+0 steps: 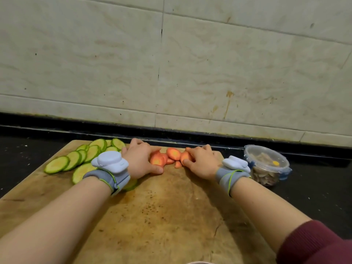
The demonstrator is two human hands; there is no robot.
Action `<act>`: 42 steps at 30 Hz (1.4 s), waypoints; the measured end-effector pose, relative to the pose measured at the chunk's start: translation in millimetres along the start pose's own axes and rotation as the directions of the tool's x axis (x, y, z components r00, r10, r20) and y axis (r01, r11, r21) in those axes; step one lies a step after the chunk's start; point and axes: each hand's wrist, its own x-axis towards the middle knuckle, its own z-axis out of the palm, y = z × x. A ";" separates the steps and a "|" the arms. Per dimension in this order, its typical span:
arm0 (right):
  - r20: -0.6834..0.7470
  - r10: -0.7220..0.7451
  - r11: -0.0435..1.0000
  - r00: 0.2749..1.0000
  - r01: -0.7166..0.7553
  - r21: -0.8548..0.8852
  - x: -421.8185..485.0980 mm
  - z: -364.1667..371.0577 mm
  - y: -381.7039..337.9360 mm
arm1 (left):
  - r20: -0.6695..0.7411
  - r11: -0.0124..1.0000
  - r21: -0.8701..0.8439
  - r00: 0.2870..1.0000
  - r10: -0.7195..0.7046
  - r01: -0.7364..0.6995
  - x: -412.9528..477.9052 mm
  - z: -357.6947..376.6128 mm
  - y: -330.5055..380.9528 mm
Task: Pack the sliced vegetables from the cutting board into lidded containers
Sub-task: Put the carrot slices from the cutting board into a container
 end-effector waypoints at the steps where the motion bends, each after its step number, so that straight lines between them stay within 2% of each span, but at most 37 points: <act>1: -0.024 0.005 1.000 1.000 -0.005 0.018 -0.2 1.4 -0.1 | -0.039 0.999 0.027 0.999 0.022 -0.021 -0.8 -0.1 0.8; 4: -0.091 0.013 0.997 0.996 -0.005 0.080 -3.6 2.9 -0.5 | -0.137 0.991 0.090 0.985 0.110 -0.098 -5.1 1.7 3.4; 7: -0.202 -0.007 0.996 0.979 0.025 0.084 -10.4 2.5 -3.3 | -0.173 0.984 0.018 0.968 0.180 -0.179 -11.3 4.2 7.0; 11: -0.208 -0.022 0.991 0.978 0.050 0.126 -21.3 -4.5 -8.5 | -0.186 0.979 -0.001 0.962 0.199 -0.203 -18.5 2.9 13.4; 13: -0.188 0.000 0.973 0.982 0.043 0.226 -26.5 -9.8 -7.7 | -0.195 0.978 -0.016 0.960 0.199 -0.206 -20.3 1.8 15.1; 15: -0.138 0.000 0.909 0.990 0.058 0.412 -33.3 -15.2 -6.9 | -0.231 0.974 -0.078 0.955 0.188 -0.211 -25.9 0.1 17.8; 18: -0.047 -0.005 0.798 0.999 0.033 0.602 -46.8 -25.5 -2.9 | -0.295 0.941 -0.279 0.950 0.104 -0.190 -42.0 -4.3 22.3; 21: 0.042 -0.027 0.711 0.999 -0.010 0.703 -67.3 -42.1 -0.9 | -0.234 0.811 -0.570 0.972 -0.011 -0.128 -64.5 -14.6 31.3; 24: 0.104 -0.044 0.677 0.994 -0.046 0.734 -95.4 -61.5 -1.2 | -0.070 0.539 -0.840 0.998 -0.001 -0.059 -94.2 -26.2 39.6; 25: 0.112 -0.057 0.678 0.992 -0.044 0.734 -105.6 -66.0 -0.4 | -0.025 0.454 -0.891 1.000 0.014 -0.029 -105.2 -27.6 42.3; 27: 0.131 -0.091 0.670 0.987 -0.036 0.742 -117.4 -75.3 0.7 | 0.053 0.358 -0.933 0.997 0.046 0.033 -119.4 -31.0 44.4; 29: 0.143 -0.141 0.645 0.980 -0.019 0.764 -139.0 -84.7 -1.4 | 0.097 0.368 -0.928 0.991 0.097 0.055 -140.9 -35.6 47.4; 35: 0.265 -0.288 0.617 0.920 -0.033 0.786 -198.4 -96.5 -11.4 | 0.161 0.539 -0.842 0.954 0.253 -0.001 -190.6 -45.7 56.1; 39: 0.319 -0.279 0.640 0.906 -0.072 0.765 -220.9 -88.9 -14.0 | 0.180 0.663 -0.746 0.940 0.291 -0.063 -208.2 -43.9 62.8; 42: 0.325 -0.256 0.595 0.910 -0.116 0.795 -232.5 -77.8 -15.8 | 0.129 0.743 -0.658 0.954 0.270 -0.121 -216.9 -40.4 65.7</act>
